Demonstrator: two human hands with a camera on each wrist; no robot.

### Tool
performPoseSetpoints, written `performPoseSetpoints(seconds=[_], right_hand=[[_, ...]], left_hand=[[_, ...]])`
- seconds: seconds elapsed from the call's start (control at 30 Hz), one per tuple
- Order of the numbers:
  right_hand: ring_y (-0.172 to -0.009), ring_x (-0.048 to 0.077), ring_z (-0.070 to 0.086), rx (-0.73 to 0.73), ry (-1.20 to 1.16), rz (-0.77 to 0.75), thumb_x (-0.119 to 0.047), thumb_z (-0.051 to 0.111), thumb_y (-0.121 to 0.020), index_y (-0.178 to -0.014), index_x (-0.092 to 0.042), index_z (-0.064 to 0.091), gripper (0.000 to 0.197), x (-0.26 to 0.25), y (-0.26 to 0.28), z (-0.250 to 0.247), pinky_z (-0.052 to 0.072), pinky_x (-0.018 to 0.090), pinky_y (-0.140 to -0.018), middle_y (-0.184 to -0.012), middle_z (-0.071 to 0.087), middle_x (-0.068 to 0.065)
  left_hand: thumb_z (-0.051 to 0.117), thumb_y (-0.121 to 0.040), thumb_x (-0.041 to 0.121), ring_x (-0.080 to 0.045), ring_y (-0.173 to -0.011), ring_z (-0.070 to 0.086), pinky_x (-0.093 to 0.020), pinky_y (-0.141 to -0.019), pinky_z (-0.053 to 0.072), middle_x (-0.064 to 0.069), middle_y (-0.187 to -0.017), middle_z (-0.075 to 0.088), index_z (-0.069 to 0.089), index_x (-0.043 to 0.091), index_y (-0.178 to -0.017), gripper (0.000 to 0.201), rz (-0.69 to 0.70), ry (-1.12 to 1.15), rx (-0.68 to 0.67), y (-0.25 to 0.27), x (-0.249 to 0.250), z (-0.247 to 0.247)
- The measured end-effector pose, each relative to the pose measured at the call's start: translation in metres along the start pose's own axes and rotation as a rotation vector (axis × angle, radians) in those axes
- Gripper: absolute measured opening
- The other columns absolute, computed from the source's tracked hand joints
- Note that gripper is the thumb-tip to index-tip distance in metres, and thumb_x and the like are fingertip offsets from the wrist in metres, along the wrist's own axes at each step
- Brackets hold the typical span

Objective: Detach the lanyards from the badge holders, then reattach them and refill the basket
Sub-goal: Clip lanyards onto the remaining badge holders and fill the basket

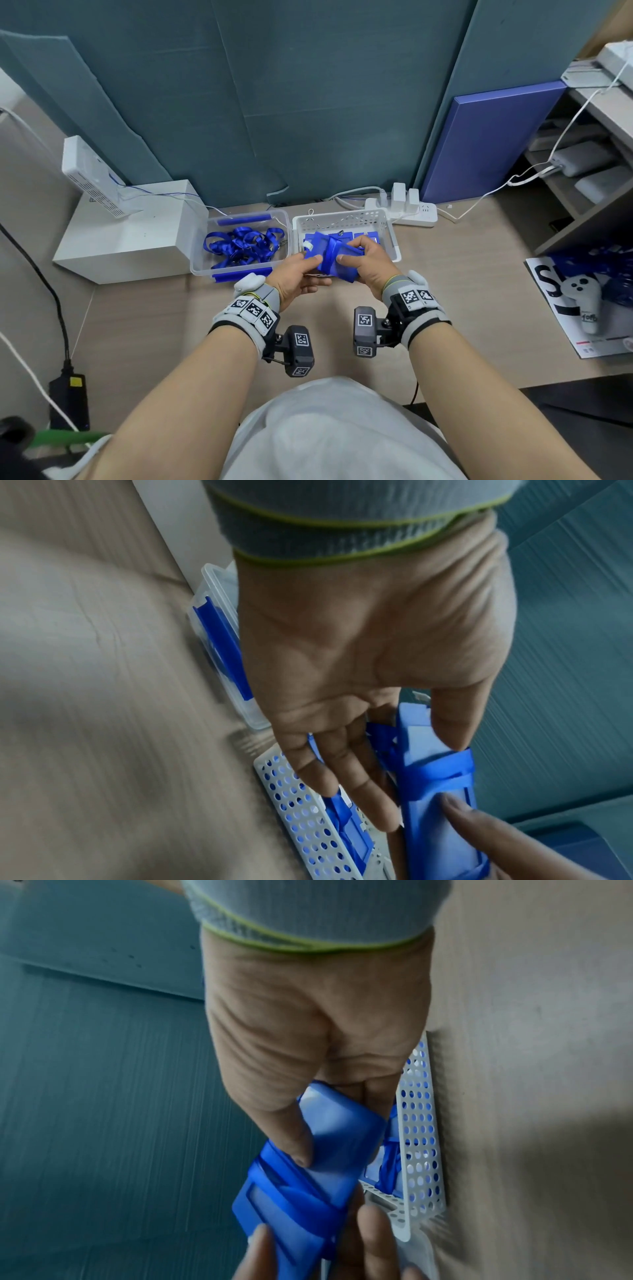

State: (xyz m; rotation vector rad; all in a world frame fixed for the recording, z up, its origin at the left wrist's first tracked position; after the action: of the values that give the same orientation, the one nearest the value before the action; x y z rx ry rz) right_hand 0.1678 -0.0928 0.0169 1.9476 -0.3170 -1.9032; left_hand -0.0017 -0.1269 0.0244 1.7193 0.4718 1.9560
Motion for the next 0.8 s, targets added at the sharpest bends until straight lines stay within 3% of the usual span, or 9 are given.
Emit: performPoseSetpoints(seconds=[0.1,0.2,0.27,0.37,0.43,0.53,0.6,0.73,0.8], right_hand=[[-0.076,0.023,0.057,-0.053,0.156,-0.039,-0.013,0.079,-0.076,-0.081,-0.026,0.058,0.025,-0.005,-0.001,0.002,0.045,0.033,-0.067,-0.084,0.064,0.007],[-0.083,0.020,0.060,-0.126,0.216,-0.060,-0.027,0.082,-0.081,-0.096,-0.022,0.063,0.025,-0.009,0.005,0.006,0.048,0.030,-0.070,-0.100,0.066,0.003],[-0.092,0.016,0.061,-0.107,0.244,-0.123,-0.031,0.084,-0.081,-0.107,-0.021,0.067,0.033,-0.012,0.009,0.007,0.050,0.026,-0.079,-0.106,0.065,0.000],[-0.101,0.016,0.063,-0.115,0.278,-0.246,-0.023,0.084,-0.081,-0.114,-0.031,0.069,0.038,-0.016,0.012,0.009,0.052,0.026,-0.092,-0.107,0.063,0.000],[-0.099,0.015,0.063,-0.168,0.336,-0.316,-0.014,0.080,-0.082,-0.112,-0.037,0.070,0.039,-0.019,0.013,0.013,0.053,0.029,-0.093,-0.108,0.064,0.000],[-0.087,0.015,0.059,-0.209,0.434,-0.358,-0.008,0.074,-0.084,-0.104,-0.038,0.073,0.036,-0.020,0.013,0.018,0.056,0.031,-0.086,-0.102,0.066,-0.002],[-0.079,0.013,0.058,-0.218,0.470,-0.378,-0.010,0.072,-0.084,-0.097,-0.034,0.075,0.027,-0.020,0.014,0.020,0.056,0.036,-0.083,-0.091,0.068,-0.004],[-0.079,0.011,0.063,-0.200,0.489,-0.355,-0.014,0.075,-0.084,-0.093,-0.028,0.078,0.017,-0.018,0.012,0.018,0.059,0.038,-0.083,-0.081,0.071,-0.012],[-0.078,0.011,0.063,-0.201,0.530,-0.341,-0.015,0.078,-0.083,-0.091,-0.026,0.079,0.014,-0.018,0.011,0.018,0.058,0.036,-0.082,-0.083,0.072,-0.013]], left_hand=[[0.056,-0.102,0.027,-0.027,-0.087,0.074,-0.024,-0.058,0.047,-0.011,-0.105,0.075,0.056,0.007,-0.119,0.026,0.036,-0.105,0.067,-0.006,-0.005,-0.007],[0.054,-0.102,0.026,-0.024,-0.079,0.073,-0.026,-0.060,0.046,-0.010,-0.095,0.072,0.056,0.009,-0.112,0.019,0.058,-0.185,0.117,-0.006,-0.006,-0.012],[0.055,-0.102,0.027,-0.021,-0.074,0.071,-0.031,-0.065,0.050,-0.010,-0.089,0.072,0.057,0.009,-0.110,0.021,0.086,-0.317,0.125,-0.004,-0.004,-0.014],[0.060,-0.098,0.033,-0.019,-0.074,0.069,-0.034,-0.072,0.054,-0.009,-0.082,0.073,0.061,0.012,-0.094,0.022,0.125,-0.640,0.111,-0.002,-0.003,-0.013],[0.062,-0.096,0.032,-0.014,-0.070,0.066,-0.030,-0.070,0.052,-0.003,-0.076,0.072,0.063,0.016,-0.094,0.017,0.141,-0.743,0.078,0.001,-0.005,-0.010],[0.065,-0.094,0.029,-0.001,-0.058,0.062,-0.017,-0.059,0.045,0.001,-0.075,0.070,0.064,0.014,-0.106,0.020,0.176,-0.773,0.056,0.005,-0.005,-0.004],[0.066,-0.094,0.026,-0.003,-0.060,0.064,-0.015,-0.058,0.047,-0.001,-0.079,0.070,0.062,0.012,-0.111,0.022,0.176,-0.748,0.050,0.005,-0.004,-0.003],[0.072,-0.090,0.022,-0.020,-0.075,0.067,-0.035,-0.072,0.056,-0.013,-0.095,0.073,0.059,0.011,-0.119,0.034,0.186,-0.638,0.049,0.006,-0.004,-0.003],[0.073,-0.089,0.021,-0.017,-0.072,0.064,-0.031,-0.068,0.054,-0.011,-0.091,0.072,0.059,0.015,-0.116,0.032,0.193,-0.625,0.071,0.006,-0.004,-0.003]])
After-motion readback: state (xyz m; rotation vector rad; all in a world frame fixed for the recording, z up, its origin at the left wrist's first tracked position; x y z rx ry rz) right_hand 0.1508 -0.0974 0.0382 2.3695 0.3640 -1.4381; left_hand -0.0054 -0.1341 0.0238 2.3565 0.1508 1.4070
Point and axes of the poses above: each hand's wrist, its own y-axis away from the middle knuckle, its own z-axis out of the palm, x = y × z, the point moved 4 cm from there along -y, towards the middle knuckle
